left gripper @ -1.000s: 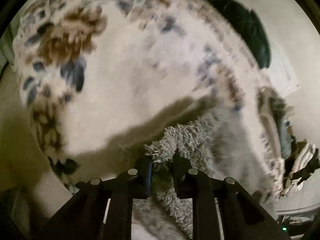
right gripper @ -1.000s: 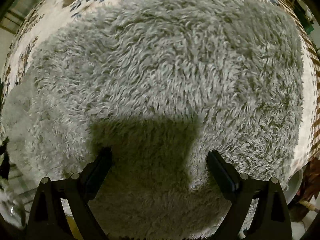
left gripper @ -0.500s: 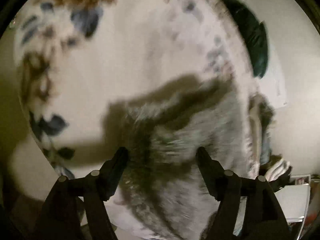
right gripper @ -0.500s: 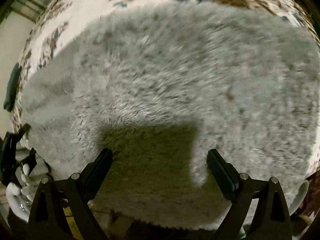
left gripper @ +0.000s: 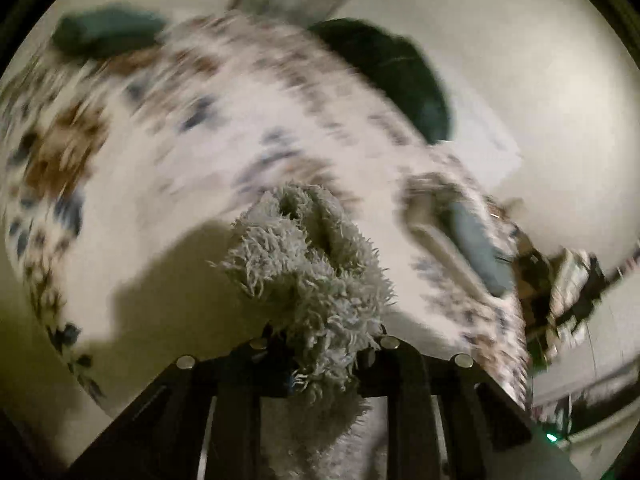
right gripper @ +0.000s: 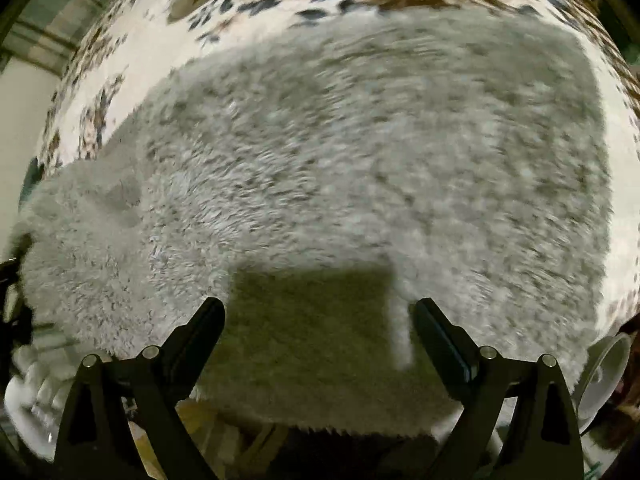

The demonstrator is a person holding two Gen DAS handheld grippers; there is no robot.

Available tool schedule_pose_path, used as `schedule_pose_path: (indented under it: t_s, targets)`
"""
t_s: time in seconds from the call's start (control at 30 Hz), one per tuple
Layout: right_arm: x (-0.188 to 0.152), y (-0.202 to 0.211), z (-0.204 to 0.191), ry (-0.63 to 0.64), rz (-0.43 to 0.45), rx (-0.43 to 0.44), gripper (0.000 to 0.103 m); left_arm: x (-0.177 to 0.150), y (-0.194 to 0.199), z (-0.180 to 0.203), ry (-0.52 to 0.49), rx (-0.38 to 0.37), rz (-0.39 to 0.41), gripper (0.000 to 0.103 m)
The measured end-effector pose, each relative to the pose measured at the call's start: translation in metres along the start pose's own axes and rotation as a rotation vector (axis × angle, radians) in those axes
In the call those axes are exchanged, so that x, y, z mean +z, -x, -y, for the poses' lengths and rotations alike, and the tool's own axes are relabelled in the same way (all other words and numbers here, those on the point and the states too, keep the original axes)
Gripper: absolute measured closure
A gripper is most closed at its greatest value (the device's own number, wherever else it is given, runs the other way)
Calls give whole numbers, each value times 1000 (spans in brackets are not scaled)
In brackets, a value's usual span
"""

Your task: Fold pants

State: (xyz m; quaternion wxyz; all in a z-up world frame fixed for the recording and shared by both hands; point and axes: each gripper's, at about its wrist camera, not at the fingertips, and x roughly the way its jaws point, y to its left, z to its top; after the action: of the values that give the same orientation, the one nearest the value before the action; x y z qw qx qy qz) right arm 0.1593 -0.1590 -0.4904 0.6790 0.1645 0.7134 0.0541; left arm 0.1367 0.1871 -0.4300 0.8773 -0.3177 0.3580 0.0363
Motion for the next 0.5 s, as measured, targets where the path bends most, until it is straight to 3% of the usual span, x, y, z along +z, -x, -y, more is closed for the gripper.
schedule_pose_path:
  t_s: [0.2,0.33,0.5]
  targets:
    - [-13,32,56,-94,30,32,6,-28,36,131,-210,-182,-30,86]
    - [-29,49,105,-169,40,22,6,-85,17,214,-336,-276,-151,86]
    - [-56,62,177,-302,43,-8,6,-180,-37,289,-501,-301,-351,86]
